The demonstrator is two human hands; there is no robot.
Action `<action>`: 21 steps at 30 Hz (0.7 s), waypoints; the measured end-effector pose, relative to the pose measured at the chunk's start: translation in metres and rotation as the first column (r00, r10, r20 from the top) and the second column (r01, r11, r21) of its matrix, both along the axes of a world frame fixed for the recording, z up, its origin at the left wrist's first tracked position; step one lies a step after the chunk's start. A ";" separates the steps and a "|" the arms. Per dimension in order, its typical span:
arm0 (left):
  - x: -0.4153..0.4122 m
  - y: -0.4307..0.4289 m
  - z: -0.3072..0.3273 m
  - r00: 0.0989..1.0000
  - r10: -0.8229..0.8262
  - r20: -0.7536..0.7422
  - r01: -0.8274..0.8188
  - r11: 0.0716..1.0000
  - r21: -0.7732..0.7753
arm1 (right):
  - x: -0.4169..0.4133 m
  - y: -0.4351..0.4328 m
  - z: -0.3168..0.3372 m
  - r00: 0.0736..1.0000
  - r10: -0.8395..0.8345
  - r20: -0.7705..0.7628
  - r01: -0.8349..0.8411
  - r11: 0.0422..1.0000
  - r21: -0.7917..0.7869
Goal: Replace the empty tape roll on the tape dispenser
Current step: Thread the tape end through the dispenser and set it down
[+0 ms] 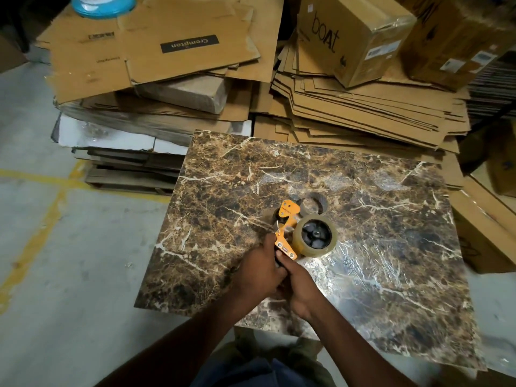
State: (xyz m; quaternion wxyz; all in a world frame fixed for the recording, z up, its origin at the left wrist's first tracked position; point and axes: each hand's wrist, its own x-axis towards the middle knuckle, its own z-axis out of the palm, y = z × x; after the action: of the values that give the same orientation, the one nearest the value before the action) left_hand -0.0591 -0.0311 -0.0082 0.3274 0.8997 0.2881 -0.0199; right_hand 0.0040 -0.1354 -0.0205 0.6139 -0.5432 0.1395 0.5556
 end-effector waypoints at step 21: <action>0.074 0.136 0.032 0.806 0.571 -0.155 -0.381 0.301 -0.874 | 0.054 0.054 0.004 0.863 -0.065 0.501 0.056 0.998 0.033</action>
State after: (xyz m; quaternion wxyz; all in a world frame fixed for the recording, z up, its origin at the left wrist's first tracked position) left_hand 0.0154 0.1052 0.0240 0.7550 0.4696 0.4573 0.0175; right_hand 0.0584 -0.0812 -0.0160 0.6508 -0.6589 -0.0125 0.3770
